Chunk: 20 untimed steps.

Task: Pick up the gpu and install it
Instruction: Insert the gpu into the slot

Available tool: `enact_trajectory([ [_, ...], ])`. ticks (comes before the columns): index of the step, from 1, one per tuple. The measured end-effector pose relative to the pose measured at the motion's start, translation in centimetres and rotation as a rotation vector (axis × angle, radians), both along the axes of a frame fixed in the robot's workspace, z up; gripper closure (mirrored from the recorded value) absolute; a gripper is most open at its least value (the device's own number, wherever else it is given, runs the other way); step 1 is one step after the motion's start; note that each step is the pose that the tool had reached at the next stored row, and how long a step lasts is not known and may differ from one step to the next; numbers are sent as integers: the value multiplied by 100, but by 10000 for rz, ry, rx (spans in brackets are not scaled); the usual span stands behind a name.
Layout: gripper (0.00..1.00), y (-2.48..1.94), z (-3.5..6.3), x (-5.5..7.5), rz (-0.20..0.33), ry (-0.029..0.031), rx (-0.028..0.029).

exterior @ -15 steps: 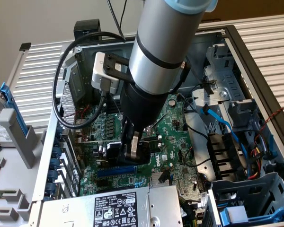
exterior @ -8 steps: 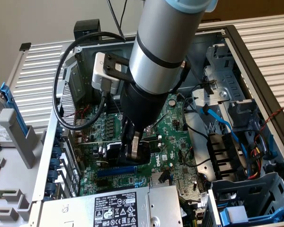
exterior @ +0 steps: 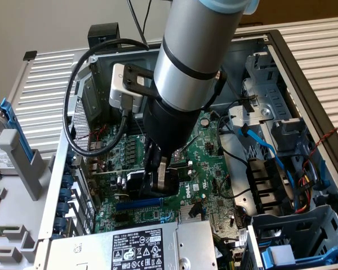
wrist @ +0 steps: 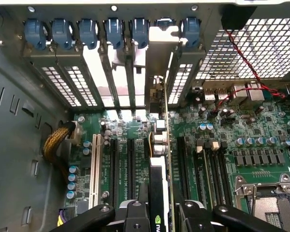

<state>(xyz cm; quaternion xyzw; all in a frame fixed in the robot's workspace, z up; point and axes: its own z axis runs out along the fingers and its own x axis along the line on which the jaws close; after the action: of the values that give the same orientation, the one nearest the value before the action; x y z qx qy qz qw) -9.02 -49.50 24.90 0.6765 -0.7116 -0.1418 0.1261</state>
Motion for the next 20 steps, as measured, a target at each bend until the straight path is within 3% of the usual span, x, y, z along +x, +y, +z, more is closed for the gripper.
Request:
enact_trajectory([
  [3,71,1,5,1,14,4,-130],
  [16,71,2,8,1,273,3,-169],
  [20,71,2,8,13,272,39,-169],
])
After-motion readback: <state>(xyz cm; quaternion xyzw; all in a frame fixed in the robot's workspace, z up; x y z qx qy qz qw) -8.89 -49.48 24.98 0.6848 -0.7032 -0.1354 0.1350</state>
